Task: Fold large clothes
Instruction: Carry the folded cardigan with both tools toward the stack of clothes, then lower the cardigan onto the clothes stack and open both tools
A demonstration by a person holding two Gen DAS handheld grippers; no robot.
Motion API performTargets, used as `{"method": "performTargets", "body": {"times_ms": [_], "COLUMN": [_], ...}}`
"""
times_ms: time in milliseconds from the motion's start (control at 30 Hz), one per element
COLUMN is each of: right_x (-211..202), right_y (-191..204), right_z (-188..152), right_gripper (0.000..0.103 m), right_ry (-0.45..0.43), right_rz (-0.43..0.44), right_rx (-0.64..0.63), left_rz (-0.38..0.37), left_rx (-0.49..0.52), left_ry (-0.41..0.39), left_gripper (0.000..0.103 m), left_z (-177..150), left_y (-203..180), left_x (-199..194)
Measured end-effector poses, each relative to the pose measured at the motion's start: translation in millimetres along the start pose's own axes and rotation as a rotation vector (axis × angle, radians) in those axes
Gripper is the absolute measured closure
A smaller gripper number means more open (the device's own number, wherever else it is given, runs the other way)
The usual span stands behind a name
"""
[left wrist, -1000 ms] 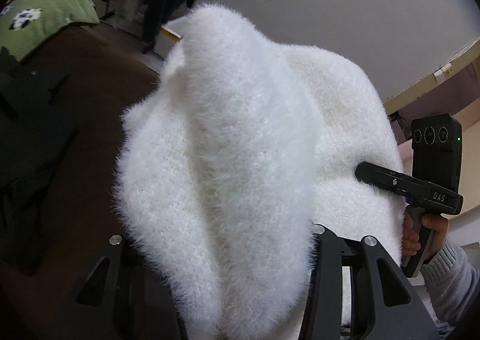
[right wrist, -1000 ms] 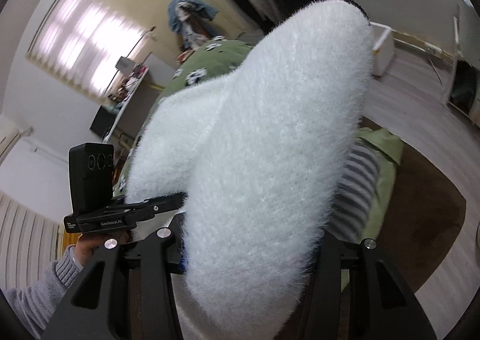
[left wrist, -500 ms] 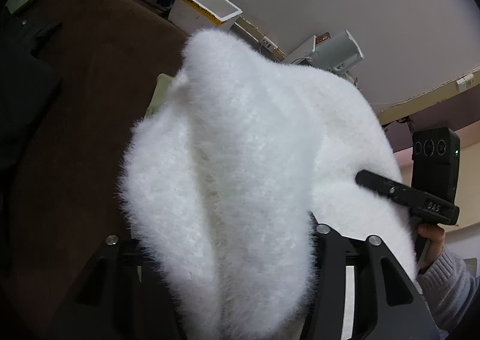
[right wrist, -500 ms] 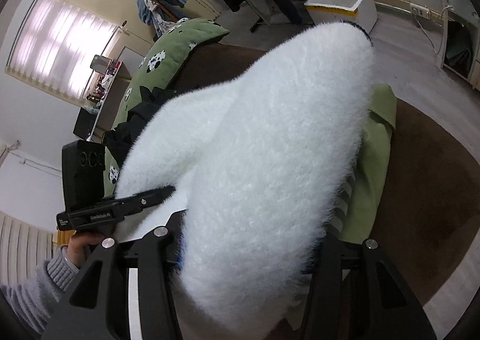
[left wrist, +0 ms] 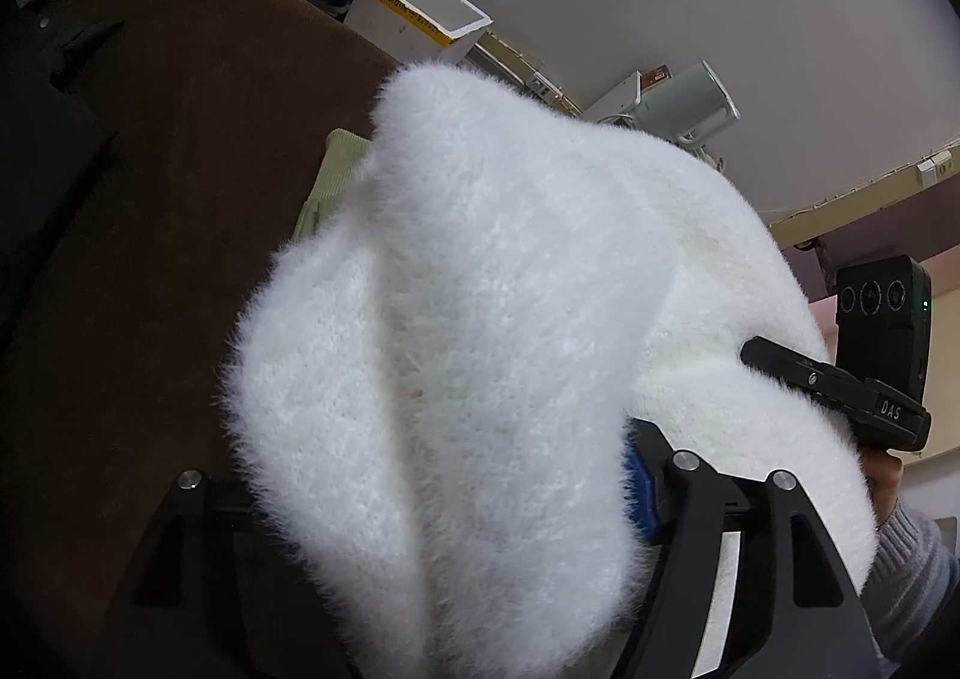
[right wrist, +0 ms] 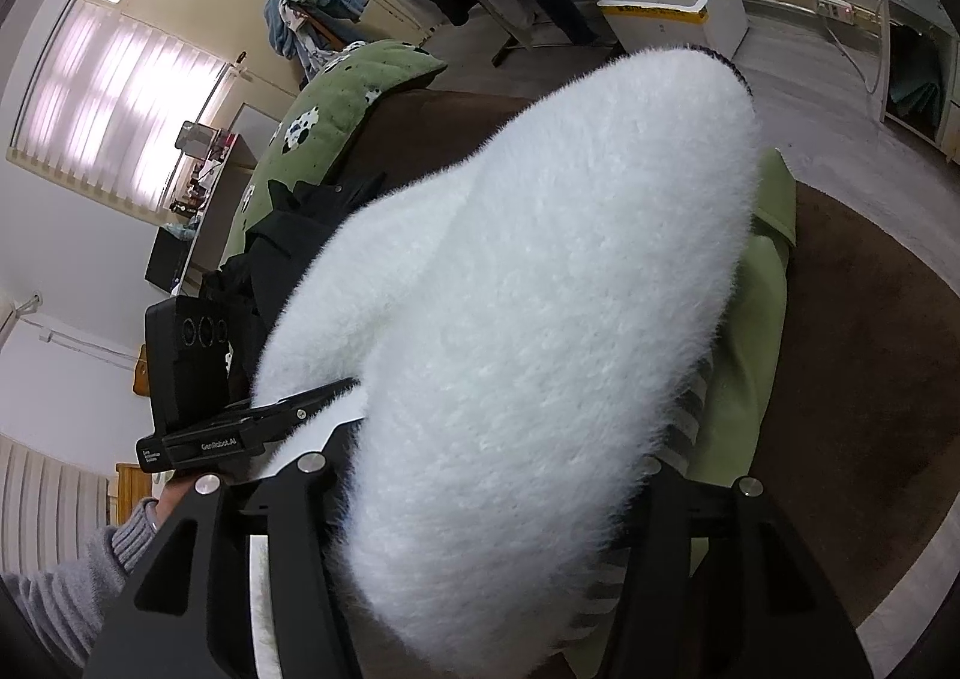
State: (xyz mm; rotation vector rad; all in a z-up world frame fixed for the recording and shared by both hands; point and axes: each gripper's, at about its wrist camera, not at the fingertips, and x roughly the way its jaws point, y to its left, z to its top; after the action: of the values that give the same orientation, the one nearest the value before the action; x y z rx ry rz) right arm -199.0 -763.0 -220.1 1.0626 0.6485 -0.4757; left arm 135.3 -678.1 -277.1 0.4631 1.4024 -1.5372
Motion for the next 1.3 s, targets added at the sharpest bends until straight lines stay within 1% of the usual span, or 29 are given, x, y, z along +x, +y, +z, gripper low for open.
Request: {"method": "performTargets", "body": {"times_ms": [133,200,267,533,567,600,633,667,700,733,767,900,967,1033,1100,1167,1233,1267,1300], "right_x": [-3,-3,-6,-23,-27,-29,-32,-36,-40,-46,-55,-81,-89,-90,-87,-80,-70,-65,-58], "right_y": [-1,-3,-3,6,6,6,7,8,10,13,17,32,47,68,86,99,108,110,112], "right_z": [-1,-1,-2,-1,-2,-2,-2,-2,-3,-4,-5,-10,-12,-15,-19,-25,-31,-34,-38], "right_gripper": [0.048,0.044,0.043,0.039,0.038,0.037,0.034,0.028,0.023,0.016,0.016,0.016,0.016,0.016,0.016,0.016,0.016,0.016,0.016], "right_ry": [-0.009,-0.018,-0.024,-0.012,-0.013,-0.013,-0.014,-0.019,-0.027,-0.041,-0.064,-0.116,-0.137,-0.141,-0.14,-0.135,-0.117,-0.109,-0.094], "right_rz": [-0.006,-0.008,-0.012,-0.096,-0.104,-0.114,-0.126,-0.139,-0.159,-0.19,-0.218,-0.261,-0.266,-0.275,-0.268,-0.23,-0.233,-0.243,-0.274], "right_rx": [0.008,0.017,0.024,0.013,0.014,0.013,0.009,-0.002,-0.016,-0.035,-0.06,-0.108,-0.152,-0.227,-0.299,-0.365,-0.412,-0.431,-0.466], "left_rz": [0.004,0.011,0.023,0.082,0.105,0.149,0.189,0.207,0.208,0.214,0.219,0.21,0.189,0.153,0.105,0.034,-0.005,-0.009,0.001], "left_rx": [0.009,0.01,0.011,0.086,0.099,0.119,0.142,0.159,0.16,0.151,0.138,0.121,0.127,0.15,0.177,0.2,0.234,0.249,0.265], "left_ry": [0.001,0.006,0.013,0.039,0.041,0.024,0.001,-0.02,-0.033,-0.044,-0.056,-0.108,-0.131,-0.146,-0.146,-0.135,-0.12,-0.11,-0.09], "left_gripper": [0.034,0.031,0.027,0.026,0.02,0.016,0.01,0.008,0.008,0.007,0.007,0.007,0.007,0.007,0.007,0.007,0.007,0.007,0.007], "left_z": [10,12,14,19,21,23,25,29,32,37,40,42,37,32,25,17,8,4,0], "left_y": [-3,-3,-5,-19,-21,-23,-25,-26,-25,-23,-21,-23,-31,-46,-61,-75,-85,-87,-87], "left_x": [5,6,2,-15,-17,-22,-28,-35,-42,-49,-57,-84,-94,-99,-98,-91,-82,-77,-67]}}
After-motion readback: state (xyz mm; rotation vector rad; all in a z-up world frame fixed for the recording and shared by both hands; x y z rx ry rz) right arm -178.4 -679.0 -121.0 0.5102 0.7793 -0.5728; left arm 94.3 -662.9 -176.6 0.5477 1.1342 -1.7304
